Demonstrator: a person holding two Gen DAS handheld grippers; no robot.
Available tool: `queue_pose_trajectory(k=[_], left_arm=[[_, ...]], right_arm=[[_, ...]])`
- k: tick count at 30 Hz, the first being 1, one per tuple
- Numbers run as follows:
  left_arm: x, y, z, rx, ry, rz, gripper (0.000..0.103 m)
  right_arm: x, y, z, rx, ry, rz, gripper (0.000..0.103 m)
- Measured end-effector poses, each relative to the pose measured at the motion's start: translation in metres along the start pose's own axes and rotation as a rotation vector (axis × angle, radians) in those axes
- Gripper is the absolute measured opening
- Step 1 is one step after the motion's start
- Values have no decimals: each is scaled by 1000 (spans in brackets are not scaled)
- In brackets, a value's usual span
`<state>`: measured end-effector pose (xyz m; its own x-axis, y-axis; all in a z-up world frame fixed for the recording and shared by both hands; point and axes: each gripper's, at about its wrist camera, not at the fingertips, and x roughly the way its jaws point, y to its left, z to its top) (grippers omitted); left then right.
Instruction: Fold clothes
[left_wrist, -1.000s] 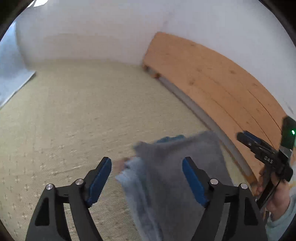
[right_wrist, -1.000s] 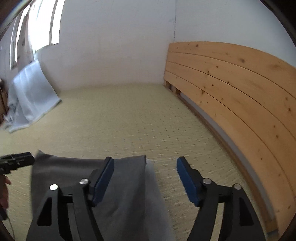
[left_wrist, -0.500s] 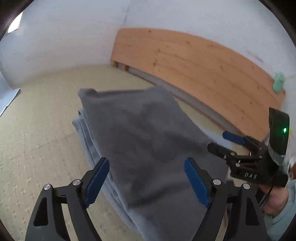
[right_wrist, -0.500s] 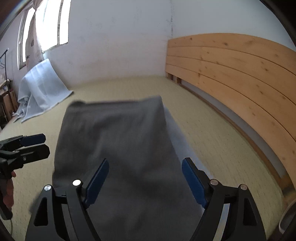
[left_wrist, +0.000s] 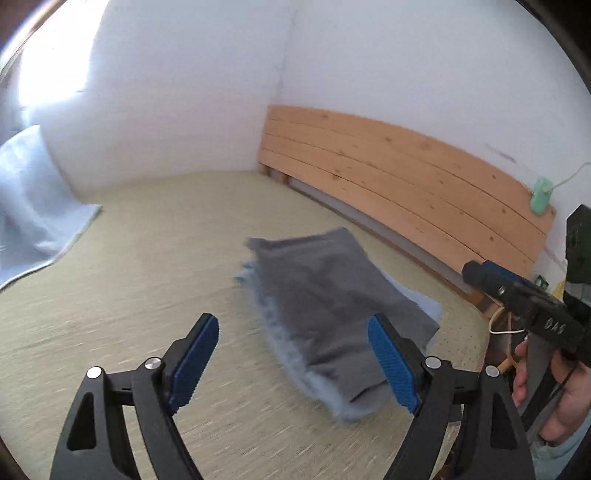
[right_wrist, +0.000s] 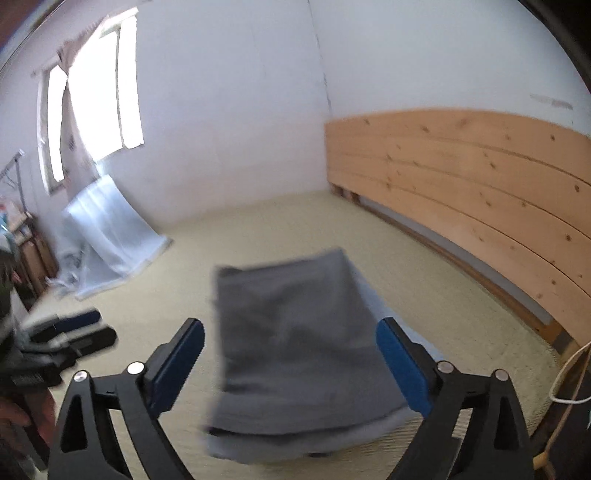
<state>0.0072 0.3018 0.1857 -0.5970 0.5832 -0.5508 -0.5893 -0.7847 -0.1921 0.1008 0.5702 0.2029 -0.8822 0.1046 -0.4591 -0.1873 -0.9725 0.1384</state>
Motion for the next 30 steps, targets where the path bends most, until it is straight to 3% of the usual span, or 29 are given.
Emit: queue_pose_trajectory(k=[8,15,22,30], left_arm=[[-118,99,-30,-98,-108,187,87],[-173,191,-75,-222,-135,314,90],[-176,250,-111,-308,-117,393,90],[-131,273,-146,-314,-39,479,90]], right_arm=[[-2,134,-4,-34,3,131,103],[29,255,-46,-117,67,229,103],[64,326,-88,-217,84,242,103],[118,327,-129,-264,146,177,103]])
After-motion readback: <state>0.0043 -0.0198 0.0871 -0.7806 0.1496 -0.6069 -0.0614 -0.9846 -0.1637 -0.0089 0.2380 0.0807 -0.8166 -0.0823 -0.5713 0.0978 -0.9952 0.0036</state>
